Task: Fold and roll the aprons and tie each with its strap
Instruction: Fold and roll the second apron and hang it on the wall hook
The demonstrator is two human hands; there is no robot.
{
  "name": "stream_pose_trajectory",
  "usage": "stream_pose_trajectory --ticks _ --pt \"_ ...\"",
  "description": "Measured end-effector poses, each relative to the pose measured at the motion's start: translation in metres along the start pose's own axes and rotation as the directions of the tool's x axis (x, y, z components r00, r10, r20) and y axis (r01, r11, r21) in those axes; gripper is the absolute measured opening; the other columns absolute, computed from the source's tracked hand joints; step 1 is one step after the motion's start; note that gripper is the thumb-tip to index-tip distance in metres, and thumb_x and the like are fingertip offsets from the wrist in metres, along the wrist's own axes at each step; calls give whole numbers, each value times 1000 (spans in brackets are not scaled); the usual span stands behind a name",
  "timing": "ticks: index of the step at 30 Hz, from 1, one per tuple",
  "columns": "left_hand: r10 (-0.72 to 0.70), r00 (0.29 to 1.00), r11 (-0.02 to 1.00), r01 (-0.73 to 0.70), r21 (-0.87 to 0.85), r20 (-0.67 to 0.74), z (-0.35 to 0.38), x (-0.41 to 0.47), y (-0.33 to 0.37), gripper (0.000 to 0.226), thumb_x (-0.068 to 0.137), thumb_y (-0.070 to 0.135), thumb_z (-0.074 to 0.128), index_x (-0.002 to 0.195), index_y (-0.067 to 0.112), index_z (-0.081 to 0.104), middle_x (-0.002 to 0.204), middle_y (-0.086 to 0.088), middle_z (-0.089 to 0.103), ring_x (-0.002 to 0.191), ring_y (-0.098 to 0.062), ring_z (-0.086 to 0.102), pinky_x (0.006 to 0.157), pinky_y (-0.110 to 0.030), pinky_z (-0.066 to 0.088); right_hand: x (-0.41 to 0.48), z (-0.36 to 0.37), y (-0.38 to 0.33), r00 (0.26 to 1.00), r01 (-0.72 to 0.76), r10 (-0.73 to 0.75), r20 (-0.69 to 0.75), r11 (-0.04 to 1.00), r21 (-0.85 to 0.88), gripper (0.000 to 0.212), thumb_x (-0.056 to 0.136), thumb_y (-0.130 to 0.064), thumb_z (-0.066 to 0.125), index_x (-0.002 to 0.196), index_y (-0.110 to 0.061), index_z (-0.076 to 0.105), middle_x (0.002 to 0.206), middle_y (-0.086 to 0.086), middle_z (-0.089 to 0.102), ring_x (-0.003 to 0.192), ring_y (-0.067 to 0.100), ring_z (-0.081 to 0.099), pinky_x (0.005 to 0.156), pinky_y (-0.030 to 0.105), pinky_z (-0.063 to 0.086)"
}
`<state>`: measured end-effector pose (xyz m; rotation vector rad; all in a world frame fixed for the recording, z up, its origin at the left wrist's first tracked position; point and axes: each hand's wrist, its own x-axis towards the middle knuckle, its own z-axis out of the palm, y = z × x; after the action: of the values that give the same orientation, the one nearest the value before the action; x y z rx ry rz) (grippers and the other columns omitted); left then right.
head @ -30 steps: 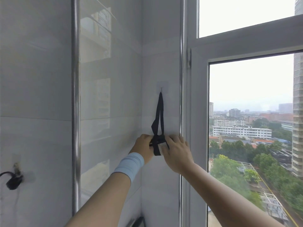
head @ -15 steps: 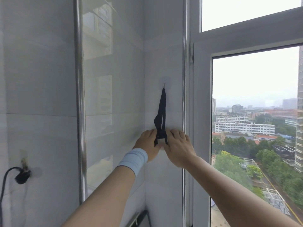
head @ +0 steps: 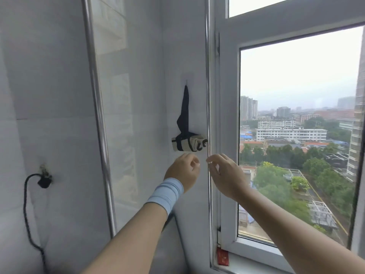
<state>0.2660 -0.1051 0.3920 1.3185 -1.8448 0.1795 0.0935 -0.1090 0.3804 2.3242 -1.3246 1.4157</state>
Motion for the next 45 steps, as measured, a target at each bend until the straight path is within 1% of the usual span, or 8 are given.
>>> stream_pose_trajectory --ticks 8,18,22,28,31,35,40,45 --pt "-224 874 973 226 46 432 101 -129 29 19 93 37 50 106 27 61 108 5 63 91 -16 56 81 -28 45 -158 27 49 861 -218 229 454 973 -77 27 99 -35 41 108 -23 64 103 -1 70 90 22 64 73 35 51" --pt "-408 449 887 403 227 795 215 -324 36 31 91 33 54 120 22 61 125 -2 63 113 -24 58 99 -35 46 -382 68 118 395 -341 399 828 900 -271 35 93 -26 49 124 -23 65 128 1 65 118 24 59 98 32 47" --pt "-443 277 881 313 356 853 235 -383 20 44 93 33 50 136 24 50 145 -5 45 131 -28 43 109 -37 37 -450 98 114 281 -321 389 877 900 -296 49 93 -32 51 140 -22 50 144 2 51 132 22 46 106 35 40" --pt "-413 341 910 110 400 845 247 -435 -17 63 86 31 58 144 30 35 155 -1 23 143 -24 17 116 -40 18 -517 128 100 101 -220 405 909 900 -376 85 92 -51 49 156 -32 -4 165 4 -7 151 23 -5 115 57 18" --pt "-379 417 912 17 410 826 253 -437 -31 70 83 27 60 146 29 29 156 -2 19 144 -25 13 117 -39 14 -539 119 119 65 -200 445 893 883 -425 85 93 -49 47 156 -31 -6 164 -4 -15 151 16 -11 115 60 15" --pt "-325 449 937 34 348 832 267 -434 -39 76 83 20 59 148 30 22 155 2 21 143 -22 15 117 -36 15 -549 89 139 103 -199 538 836 835 -513 72 94 -48 42 156 -31 9 165 -9 -5 151 13 0 112 55 25" --pt "-209 518 960 -53 275 829 287 -418 -21 87 81 11 61 151 32 12 158 -1 6 143 -24 11 113 -36 20 -541 54 162 141 -136 684 716 729 -670 29 92 -33 41 115 -25 57 131 -1 53 119 23 54 88 39 40" --pt "-250 447 940 -101 326 859 308 -406 -15 90 84 29 65 151 36 5 160 -4 5 145 -30 9 114 -45 19 -513 62 164 238 -143 729 641 679 -720 30 93 -27 45 120 -21 58 125 5 59 117 27 55 90 34 42"
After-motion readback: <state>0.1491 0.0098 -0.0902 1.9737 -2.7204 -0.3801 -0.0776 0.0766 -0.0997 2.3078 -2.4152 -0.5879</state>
